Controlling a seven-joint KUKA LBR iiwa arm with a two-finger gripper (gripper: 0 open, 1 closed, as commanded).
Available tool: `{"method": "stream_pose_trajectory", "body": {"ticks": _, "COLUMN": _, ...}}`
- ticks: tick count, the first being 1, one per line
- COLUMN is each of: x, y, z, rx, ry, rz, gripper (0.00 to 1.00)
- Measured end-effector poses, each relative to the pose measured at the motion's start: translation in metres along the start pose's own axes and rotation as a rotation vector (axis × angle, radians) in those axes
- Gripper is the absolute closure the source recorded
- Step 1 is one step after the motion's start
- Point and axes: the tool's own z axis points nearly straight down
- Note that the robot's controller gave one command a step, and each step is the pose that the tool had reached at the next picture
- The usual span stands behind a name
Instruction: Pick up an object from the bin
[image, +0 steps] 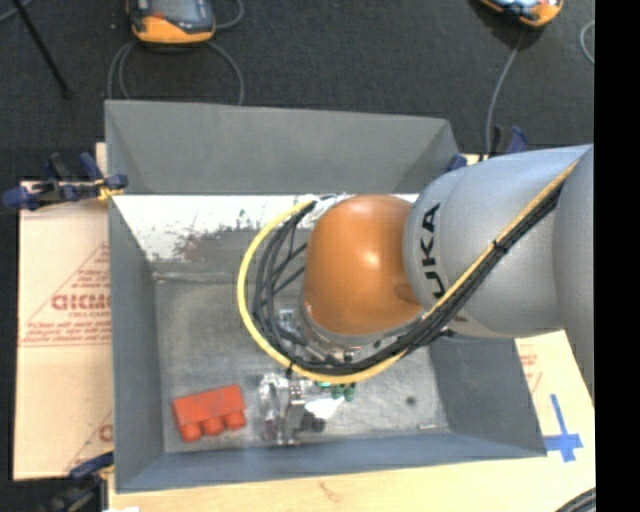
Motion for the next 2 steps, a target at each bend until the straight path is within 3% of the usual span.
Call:
{"method": "stream_pose_trajectory", "body": {"ticks": 1, "x": -0.0329, "y": -0.0292, "z": 0.1065, "rx": -0.002, "ry": -0.019, "rz": -0.072, "gripper": 0.0}}
{"method": "stream_pose_trajectory", "body": {"ticks": 2, "x": -0.0359, "y": -0.0278, "z": 0.1013, "rx": -0.005, "ry": -0.028, "rz": -0.068, "gripper": 1.0}}
